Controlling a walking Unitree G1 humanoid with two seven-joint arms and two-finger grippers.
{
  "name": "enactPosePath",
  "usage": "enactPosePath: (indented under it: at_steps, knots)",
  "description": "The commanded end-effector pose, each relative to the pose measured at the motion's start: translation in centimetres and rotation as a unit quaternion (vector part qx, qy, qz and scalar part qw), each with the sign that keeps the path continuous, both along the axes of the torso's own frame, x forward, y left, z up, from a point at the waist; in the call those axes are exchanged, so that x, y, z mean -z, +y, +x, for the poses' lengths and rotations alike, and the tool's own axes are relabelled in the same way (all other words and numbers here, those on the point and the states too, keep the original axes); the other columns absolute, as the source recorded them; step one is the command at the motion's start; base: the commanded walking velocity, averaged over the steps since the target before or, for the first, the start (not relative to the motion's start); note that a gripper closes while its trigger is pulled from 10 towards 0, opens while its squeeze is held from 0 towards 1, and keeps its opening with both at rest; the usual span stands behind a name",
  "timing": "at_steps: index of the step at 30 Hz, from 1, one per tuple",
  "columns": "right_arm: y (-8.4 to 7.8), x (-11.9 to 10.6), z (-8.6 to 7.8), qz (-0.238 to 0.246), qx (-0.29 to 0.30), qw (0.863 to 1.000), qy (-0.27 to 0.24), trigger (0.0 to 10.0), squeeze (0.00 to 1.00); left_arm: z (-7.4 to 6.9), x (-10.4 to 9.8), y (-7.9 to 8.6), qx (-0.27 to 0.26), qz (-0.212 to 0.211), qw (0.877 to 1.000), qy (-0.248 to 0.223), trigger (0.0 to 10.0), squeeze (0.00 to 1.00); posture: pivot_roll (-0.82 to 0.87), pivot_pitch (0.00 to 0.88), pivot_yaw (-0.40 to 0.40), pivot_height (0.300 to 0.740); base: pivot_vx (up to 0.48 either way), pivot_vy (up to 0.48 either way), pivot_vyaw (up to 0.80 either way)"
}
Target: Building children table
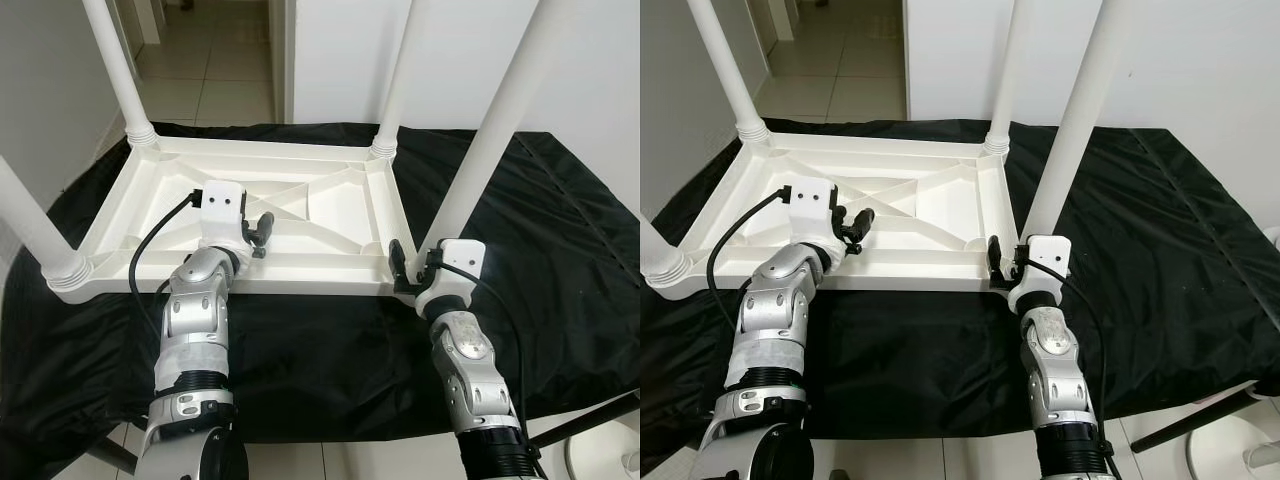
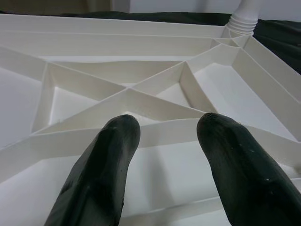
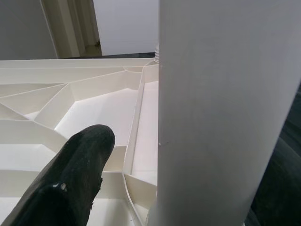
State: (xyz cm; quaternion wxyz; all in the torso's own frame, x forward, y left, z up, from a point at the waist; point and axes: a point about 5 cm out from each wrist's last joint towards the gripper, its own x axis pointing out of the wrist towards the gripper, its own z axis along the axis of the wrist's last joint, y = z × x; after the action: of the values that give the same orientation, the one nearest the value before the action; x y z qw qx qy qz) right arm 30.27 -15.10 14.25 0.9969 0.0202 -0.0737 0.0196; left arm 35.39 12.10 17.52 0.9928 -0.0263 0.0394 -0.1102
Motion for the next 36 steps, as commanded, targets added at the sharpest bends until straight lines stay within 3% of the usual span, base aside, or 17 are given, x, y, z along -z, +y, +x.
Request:
enactPosePath:
  at_steps: [1,7,11,14,19,24,29,31,36]
  knots:
    - [0.0,0.4,-0.1,-0.002,-0.005,1.0,0.006,10.0,0.0,0.0,-0.7,-2.9,0.025,-0.021,0.999,-0.019,10.0,0.0,-0.05,0.0,-0.035,0.74,0.0,0.0,0.0]
    - [-0.9,0.1,0.1,-0.013,-0.017,1.0,0.003,10.0,0.0,-1.0,-1.1,-4.2,0.083,-0.03,0.995,-0.046,10.0,0.0,-0.06,0.01,-0.039,0.74,0.0,0.0,0.0]
    - [-1.6,0.0,0.3,-0.023,-0.03,0.999,0.007,10.0,0.0,-1.8,-1.5,-4.9,0.116,0.005,0.989,-0.087,10.0,0.0,-0.04,0.012,-0.067,0.74,0.0,0.0,0.0]
    - [-1.8,-0.1,0.6,-0.033,-0.051,0.998,0.008,10.0,0.0,-2.8,-1.4,-5.2,0.162,-0.021,0.982,-0.099,10.0,0.0,-0.03,0.022,-0.087,0.74,0.0,0.0,0.0]
    - [-1.7,-0.3,0.7,-0.04,-0.075,0.996,0.006,10.0,0.0,-3.4,-1.1,-5.4,0.174,-0.02,0.979,-0.106,10.0,0.0,-0.02,0.029,-0.092,0.74,0.0,0.0,0.0]
    - [-1.9,-0.5,1.0,-0.052,-0.103,0.993,0.008,10.0,0.0,-4.8,-1.0,-5.7,0.221,-0.018,0.968,-0.121,10.0,0.0,-0.02,0.039,-0.096,0.74,0.0,0.0,0.0]
    - [-2.3,-0.3,1.7,-0.077,-0.164,0.983,0.021,10.0,0.0,-6.9,-1.3,-6.6,0.307,-0.025,0.941,-0.137,10.0,0.0,-0.03,0.047,-0.09,0.74,0.0,0.0,0.0]
    - [-2.2,-0.1,1.9,-0.085,-0.186,0.979,0.027,10.0,0.0,-7.9,-1.3,-7.2,0.365,-0.012,0.921,-0.133,10.0,0.0,-0.03,0.05,-0.089,0.74,0.0,0.0,0.0]
    - [-2.0,0.1,2.2,-0.099,-0.212,0.972,0.033,10.0,0.0,-9.2,-1.3,-7.7,0.421,0.003,0.897,-0.132,10.0,0.0,-0.03,0.055,-0.085,0.74,0.0,0.0,0.0]
